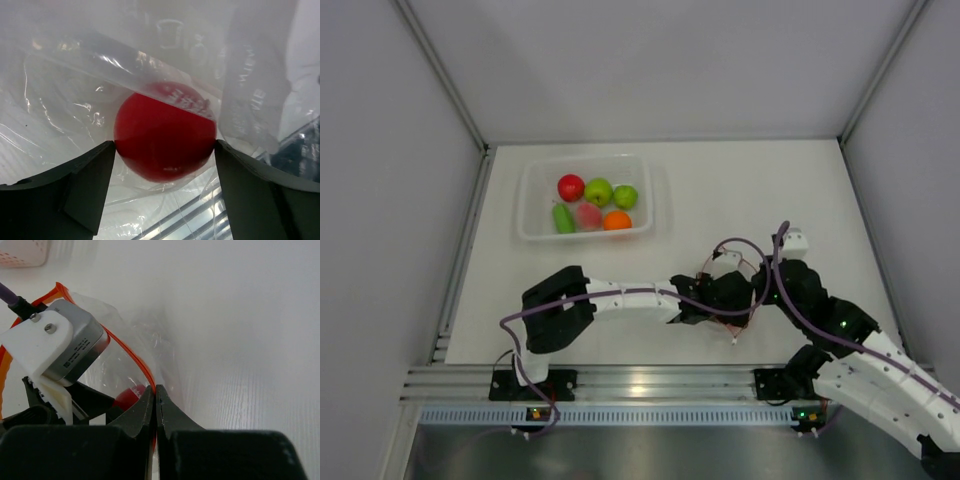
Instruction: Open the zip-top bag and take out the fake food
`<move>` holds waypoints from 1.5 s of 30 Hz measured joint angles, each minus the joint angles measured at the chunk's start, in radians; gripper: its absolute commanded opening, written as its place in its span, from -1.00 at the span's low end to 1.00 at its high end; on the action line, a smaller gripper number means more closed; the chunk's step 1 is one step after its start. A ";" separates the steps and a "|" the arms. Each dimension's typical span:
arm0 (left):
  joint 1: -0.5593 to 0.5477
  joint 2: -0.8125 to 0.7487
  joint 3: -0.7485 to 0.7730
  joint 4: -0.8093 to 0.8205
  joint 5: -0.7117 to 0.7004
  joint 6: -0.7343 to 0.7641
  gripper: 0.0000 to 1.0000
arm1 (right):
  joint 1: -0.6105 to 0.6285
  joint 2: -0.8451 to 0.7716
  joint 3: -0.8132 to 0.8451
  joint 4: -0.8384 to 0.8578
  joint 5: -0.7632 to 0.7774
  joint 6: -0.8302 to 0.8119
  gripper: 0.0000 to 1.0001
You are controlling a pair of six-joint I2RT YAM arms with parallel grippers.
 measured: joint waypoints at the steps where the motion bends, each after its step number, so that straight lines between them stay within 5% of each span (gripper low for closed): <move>1: 0.000 0.009 0.000 -0.003 0.000 0.000 0.78 | 0.000 0.000 -0.001 -0.009 0.001 -0.001 -1.00; 4: 0.000 0.055 0.003 -0.002 0.003 0.000 0.82 | -0.002 0.001 -0.010 -0.029 0.007 -0.005 -1.00; 7: -0.006 0.085 0.013 0.005 0.008 0.004 0.53 | -0.003 0.002 -0.014 -0.016 -0.016 0.006 -1.00; 10: -0.009 0.085 0.016 0.005 0.007 0.005 0.12 | -0.003 0.002 -0.015 -0.007 -0.024 0.008 -1.00; 11: -0.010 0.085 0.016 0.003 0.003 0.008 -0.28 | -0.003 0.002 -0.014 -0.005 -0.025 0.009 -1.00; 13: -0.012 0.085 0.016 0.002 -0.014 0.012 -0.54 | -0.003 0.004 -0.015 -0.002 -0.027 0.009 -1.00; 14: -0.014 0.084 0.016 0.000 -0.026 0.015 -0.83 | -0.003 0.006 -0.014 0.000 -0.029 0.009 -1.00; 16: -0.019 0.079 0.015 -0.005 -0.055 0.025 -1.00 | -0.003 0.012 -0.014 0.008 -0.031 0.008 -1.00; 30: -0.058 -0.240 -0.280 0.210 -0.197 0.146 -1.00 | -0.002 0.123 0.035 0.164 -0.192 -0.074 -1.00; 45: -0.006 -0.347 -0.292 0.209 -0.360 0.105 -1.00 | 0.069 0.158 0.032 0.314 -0.200 -0.121 -1.00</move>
